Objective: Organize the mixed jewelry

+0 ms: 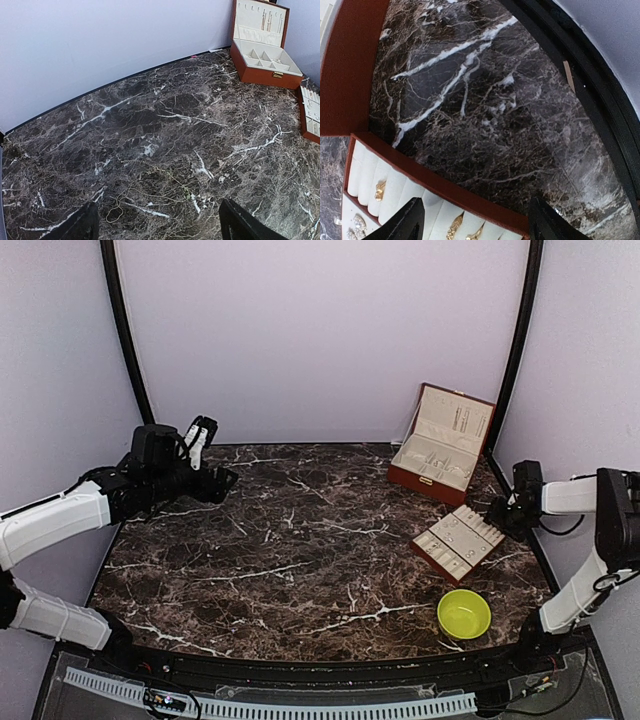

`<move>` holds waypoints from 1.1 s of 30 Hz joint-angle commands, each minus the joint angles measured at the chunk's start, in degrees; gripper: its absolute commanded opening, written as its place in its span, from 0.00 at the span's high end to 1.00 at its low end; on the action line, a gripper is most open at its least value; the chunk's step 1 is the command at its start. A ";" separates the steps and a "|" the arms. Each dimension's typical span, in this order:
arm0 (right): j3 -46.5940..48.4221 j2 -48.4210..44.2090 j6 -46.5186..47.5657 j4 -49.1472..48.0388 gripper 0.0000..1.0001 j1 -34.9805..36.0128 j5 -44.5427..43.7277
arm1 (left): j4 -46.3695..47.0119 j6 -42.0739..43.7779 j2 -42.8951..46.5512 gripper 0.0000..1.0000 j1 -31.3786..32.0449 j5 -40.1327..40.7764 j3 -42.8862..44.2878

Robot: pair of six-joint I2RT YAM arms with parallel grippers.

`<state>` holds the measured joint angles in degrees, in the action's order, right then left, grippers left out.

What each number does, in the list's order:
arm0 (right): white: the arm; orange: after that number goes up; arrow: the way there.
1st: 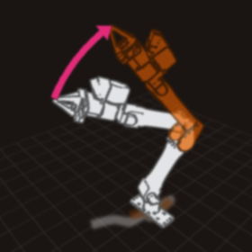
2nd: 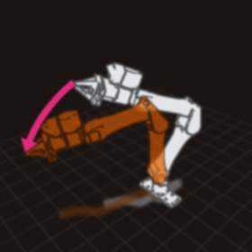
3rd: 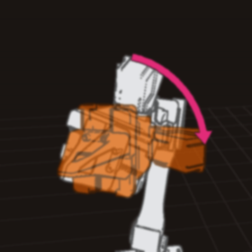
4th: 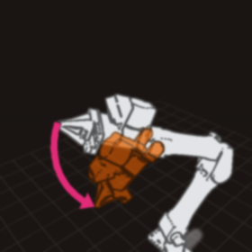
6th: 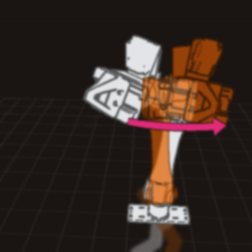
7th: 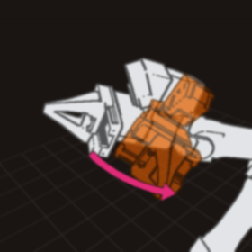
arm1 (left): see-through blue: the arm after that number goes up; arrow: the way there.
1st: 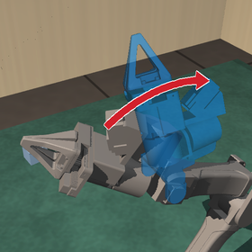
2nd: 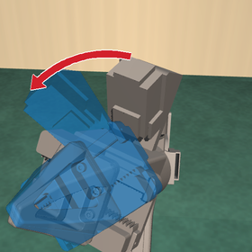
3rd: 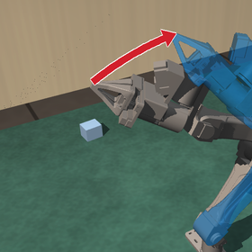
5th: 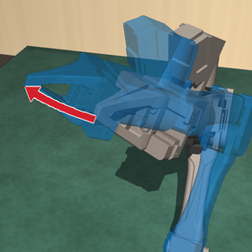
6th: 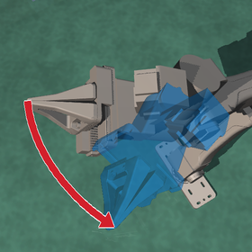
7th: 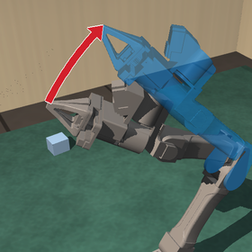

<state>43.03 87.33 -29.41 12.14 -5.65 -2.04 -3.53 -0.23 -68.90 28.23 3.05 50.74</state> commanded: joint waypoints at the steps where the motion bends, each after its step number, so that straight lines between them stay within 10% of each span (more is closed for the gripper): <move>1: 1.56 3.35 5.22 -2.22 0.28 -0.16 7.54 | -0.34 -0.12 0.02 0.15 -0.19 0.25 -0.12; 33: -0.90 7.65 -2.18 -11.55 0.34 29.26 20.03 | -0.60 -0.12 -1.58 0.15 -0.19 -0.98 0.32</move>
<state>43.05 92.79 -25.74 3.68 19.22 14.22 -3.53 -0.23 -70.48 28.23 2.59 50.74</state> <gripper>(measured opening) 0.657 0.850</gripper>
